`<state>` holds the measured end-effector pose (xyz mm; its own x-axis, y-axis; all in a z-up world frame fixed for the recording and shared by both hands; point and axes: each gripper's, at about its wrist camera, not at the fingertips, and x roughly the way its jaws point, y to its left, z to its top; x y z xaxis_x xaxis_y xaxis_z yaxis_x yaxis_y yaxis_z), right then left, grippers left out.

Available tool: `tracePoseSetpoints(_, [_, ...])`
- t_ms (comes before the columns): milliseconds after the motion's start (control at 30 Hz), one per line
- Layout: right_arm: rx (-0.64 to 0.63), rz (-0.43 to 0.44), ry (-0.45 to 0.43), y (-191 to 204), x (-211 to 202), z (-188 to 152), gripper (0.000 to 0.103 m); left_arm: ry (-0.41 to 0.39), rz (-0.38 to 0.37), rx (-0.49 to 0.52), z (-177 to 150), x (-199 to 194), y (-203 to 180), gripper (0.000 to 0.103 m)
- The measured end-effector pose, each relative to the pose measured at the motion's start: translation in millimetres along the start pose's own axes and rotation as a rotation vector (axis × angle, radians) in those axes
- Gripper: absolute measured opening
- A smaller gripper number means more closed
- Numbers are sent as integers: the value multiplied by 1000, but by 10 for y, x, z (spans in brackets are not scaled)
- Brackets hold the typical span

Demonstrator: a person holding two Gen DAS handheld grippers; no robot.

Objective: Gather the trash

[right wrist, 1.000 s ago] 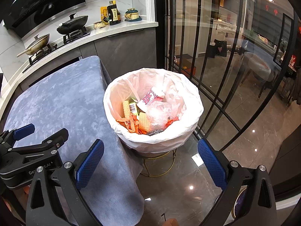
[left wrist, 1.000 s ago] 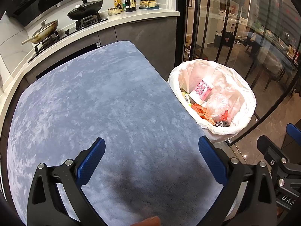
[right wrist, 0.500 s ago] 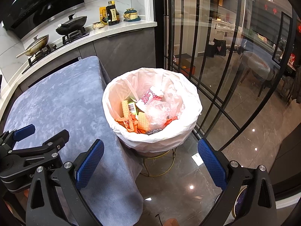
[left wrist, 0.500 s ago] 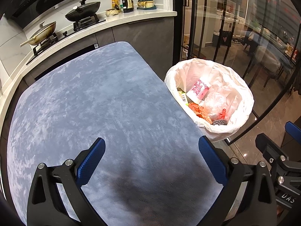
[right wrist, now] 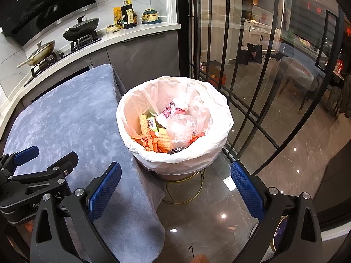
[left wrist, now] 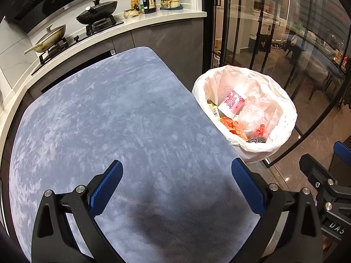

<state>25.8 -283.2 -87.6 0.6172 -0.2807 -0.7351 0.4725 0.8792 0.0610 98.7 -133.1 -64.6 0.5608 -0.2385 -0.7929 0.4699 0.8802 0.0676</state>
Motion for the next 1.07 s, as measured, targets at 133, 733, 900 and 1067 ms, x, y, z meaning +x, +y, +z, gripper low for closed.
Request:
tracePoseSetpoints(133, [-1, 0, 0, 2, 0, -1, 96, 2, -1, 3, 1, 6, 1, 95])
tracePoseSetpoints(733, [0, 0, 0, 3, 0, -2, 96, 0, -6, 4, -12, 9, -15, 95])
tracePoseSetpoints(900, [1, 0, -1, 2, -3, -4, 96, 2, -8, 4, -20, 17, -15, 95])
tracePoseSetpoints(1067, [7, -1, -3, 9, -1, -2, 96, 10, -24, 8, -13, 20, -4, 95])
